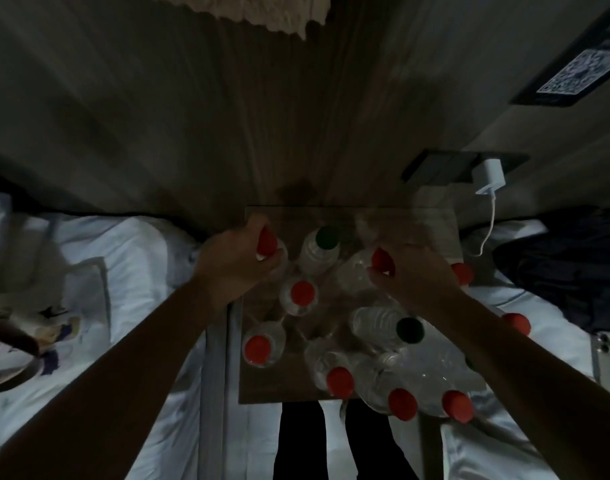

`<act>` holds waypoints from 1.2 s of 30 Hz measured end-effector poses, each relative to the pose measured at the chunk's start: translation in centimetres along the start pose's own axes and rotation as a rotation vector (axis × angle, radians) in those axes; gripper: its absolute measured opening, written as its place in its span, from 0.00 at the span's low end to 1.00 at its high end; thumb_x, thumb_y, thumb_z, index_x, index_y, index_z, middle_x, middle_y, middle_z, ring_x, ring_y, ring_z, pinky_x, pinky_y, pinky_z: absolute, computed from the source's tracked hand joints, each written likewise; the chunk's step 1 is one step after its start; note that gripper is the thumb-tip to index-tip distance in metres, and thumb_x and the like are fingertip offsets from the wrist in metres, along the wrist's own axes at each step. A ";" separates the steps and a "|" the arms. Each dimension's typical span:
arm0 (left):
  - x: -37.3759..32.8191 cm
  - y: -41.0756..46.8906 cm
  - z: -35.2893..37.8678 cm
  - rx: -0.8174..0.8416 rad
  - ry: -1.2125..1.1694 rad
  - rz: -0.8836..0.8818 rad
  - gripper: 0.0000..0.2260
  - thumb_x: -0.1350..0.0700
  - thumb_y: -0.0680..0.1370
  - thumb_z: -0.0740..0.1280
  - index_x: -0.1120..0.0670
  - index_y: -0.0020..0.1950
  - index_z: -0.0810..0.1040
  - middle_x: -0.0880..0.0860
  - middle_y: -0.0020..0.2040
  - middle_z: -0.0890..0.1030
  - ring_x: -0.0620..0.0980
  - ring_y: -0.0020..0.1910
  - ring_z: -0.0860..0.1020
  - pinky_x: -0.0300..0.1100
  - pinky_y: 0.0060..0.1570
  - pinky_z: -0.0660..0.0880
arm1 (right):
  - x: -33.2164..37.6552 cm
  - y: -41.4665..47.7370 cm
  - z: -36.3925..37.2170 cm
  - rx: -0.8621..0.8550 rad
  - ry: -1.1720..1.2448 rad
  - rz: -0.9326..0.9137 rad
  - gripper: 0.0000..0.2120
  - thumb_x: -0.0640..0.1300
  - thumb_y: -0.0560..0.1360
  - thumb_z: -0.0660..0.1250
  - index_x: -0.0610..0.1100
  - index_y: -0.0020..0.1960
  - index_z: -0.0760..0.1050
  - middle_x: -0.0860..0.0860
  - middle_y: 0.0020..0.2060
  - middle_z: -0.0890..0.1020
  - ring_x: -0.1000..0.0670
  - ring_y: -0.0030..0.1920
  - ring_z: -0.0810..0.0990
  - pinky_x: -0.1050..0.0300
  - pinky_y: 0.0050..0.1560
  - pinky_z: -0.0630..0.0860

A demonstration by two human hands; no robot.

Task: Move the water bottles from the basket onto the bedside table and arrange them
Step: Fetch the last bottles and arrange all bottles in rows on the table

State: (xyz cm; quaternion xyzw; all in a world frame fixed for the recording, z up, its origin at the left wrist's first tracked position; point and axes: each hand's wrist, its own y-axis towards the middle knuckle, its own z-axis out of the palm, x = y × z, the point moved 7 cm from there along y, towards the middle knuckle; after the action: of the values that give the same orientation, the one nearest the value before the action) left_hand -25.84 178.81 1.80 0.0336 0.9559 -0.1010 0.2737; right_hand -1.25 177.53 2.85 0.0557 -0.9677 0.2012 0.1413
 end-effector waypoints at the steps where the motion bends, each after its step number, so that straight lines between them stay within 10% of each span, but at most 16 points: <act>1: -0.1 0.1 0.1 -0.012 0.015 0.011 0.19 0.45 0.73 0.70 0.54 0.57 0.71 0.52 0.40 0.78 0.56 0.42 0.80 0.46 0.42 0.75 | 0.0 0.2 0.1 0.003 0.011 0.004 0.16 0.57 0.75 0.65 0.52 0.59 0.71 0.52 0.45 0.79 0.51 0.45 0.78 0.54 0.47 0.76; 17: 1.5 4.7 -1.4 -0.001 -0.131 -0.012 0.15 0.47 0.72 0.72 0.45 0.50 0.67 0.40 0.37 0.72 0.36 0.35 0.72 0.30 0.33 0.67 | 3.2 6.9 -4.6 -0.030 0.118 -0.097 0.10 0.50 0.72 0.70 0.49 0.51 0.78 0.53 0.41 0.79 0.56 0.38 0.74 0.66 0.34 0.64; 24: 2.0 7.3 -2.3 -0.071 -0.139 -0.021 0.14 0.47 0.73 0.71 0.51 0.53 0.72 0.42 0.37 0.74 0.37 0.36 0.73 0.29 0.34 0.66 | 7.5 11.5 -4.4 -0.051 0.160 -0.203 0.12 0.48 0.71 0.71 0.44 0.52 0.79 0.48 0.46 0.81 0.49 0.47 0.79 0.54 0.48 0.76; 36: 2.2 9.7 -3.7 -0.137 -0.065 0.031 0.20 0.52 0.74 0.71 0.57 0.62 0.71 0.50 0.40 0.75 0.47 0.37 0.74 0.39 0.41 0.68 | 11.3 15.1 -1.8 -0.107 0.221 -0.265 0.09 0.42 0.70 0.69 0.43 0.34 0.72 0.50 0.27 0.72 0.53 0.28 0.72 0.61 0.30 0.66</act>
State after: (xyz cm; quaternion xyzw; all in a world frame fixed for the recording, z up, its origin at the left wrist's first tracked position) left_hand -28.48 189.05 1.97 0.0262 0.9505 -0.0320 0.3079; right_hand -14.08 191.50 2.16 0.1528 -0.9397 0.1338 0.2750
